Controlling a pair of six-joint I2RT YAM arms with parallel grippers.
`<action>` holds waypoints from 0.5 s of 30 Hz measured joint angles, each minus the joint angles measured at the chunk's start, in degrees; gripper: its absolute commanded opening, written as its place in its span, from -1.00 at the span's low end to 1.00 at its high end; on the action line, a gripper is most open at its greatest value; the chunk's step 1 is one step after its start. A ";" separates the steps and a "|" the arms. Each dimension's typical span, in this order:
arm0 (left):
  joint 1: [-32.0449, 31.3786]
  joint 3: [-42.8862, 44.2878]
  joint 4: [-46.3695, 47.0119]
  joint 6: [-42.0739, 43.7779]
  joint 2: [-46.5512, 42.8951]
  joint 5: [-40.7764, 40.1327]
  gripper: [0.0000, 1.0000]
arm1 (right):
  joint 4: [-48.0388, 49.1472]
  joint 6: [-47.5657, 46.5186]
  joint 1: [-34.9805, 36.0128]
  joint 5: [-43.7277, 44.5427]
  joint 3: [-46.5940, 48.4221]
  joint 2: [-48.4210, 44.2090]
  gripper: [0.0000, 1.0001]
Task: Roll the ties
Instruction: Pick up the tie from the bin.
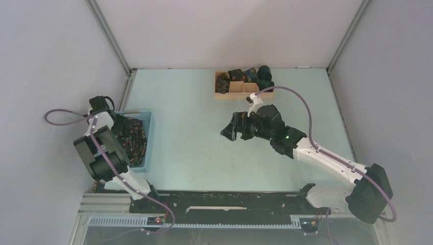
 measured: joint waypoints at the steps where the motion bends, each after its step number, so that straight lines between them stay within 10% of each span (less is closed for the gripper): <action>1: 0.00 0.31 0.31 -0.02 0.24 0.33 -0.12 | 0.00 0.02 0.00 -0.09 0.00 0.13 0.92; 8: 0.22 0.50 1.70 -0.37 0.46 2.38 -0.97 | 0.00 0.15 0.02 -1.03 0.02 0.68 0.91; 15: 0.55 0.31 2.12 -0.50 -0.72 4.61 -1.00 | -0.09 0.15 0.02 -1.62 0.02 0.70 0.91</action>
